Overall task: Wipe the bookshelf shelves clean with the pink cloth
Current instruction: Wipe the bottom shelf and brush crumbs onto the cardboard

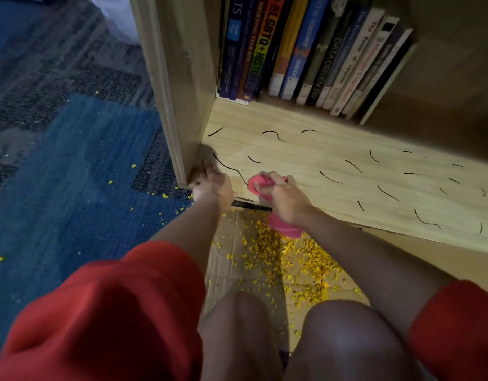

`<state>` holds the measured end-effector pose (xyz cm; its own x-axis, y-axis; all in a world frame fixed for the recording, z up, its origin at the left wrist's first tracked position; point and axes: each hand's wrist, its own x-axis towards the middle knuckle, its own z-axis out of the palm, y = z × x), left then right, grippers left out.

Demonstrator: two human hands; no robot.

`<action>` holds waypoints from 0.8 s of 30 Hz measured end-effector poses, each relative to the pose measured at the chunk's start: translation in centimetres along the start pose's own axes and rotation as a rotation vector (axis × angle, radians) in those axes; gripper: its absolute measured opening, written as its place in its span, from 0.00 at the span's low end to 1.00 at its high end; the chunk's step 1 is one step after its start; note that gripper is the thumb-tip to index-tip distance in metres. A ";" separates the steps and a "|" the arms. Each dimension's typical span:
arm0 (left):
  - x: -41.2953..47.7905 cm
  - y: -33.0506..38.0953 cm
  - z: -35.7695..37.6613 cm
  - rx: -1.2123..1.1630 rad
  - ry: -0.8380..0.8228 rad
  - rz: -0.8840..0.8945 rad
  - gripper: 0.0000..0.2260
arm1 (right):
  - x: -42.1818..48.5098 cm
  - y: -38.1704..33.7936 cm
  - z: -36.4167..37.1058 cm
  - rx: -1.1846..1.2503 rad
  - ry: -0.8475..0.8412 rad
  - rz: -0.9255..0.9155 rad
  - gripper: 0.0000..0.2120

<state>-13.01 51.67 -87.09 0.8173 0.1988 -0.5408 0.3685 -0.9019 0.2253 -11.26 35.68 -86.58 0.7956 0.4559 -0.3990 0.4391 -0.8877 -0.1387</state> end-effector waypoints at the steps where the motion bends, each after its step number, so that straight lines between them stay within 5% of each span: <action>1: -0.2 0.0 0.0 0.000 -0.010 0.006 0.37 | 0.0 0.0 0.1 -0.005 0.006 0.001 0.25; 10: 0.3 0.1 0.0 -0.010 -0.030 0.020 0.38 | -0.7 -1.1 -0.3 -0.028 -0.027 0.054 0.27; 24: 0.9 -0.4 0.9 -0.062 0.096 0.033 0.34 | -1.5 -2.3 1.5 0.019 0.201 0.063 0.26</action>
<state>-12.80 51.88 -88.46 0.8672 0.2079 -0.4525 0.3649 -0.8836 0.2933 -14.09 36.92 -87.02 0.8895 0.4012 -0.2186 0.3791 -0.9152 -0.1369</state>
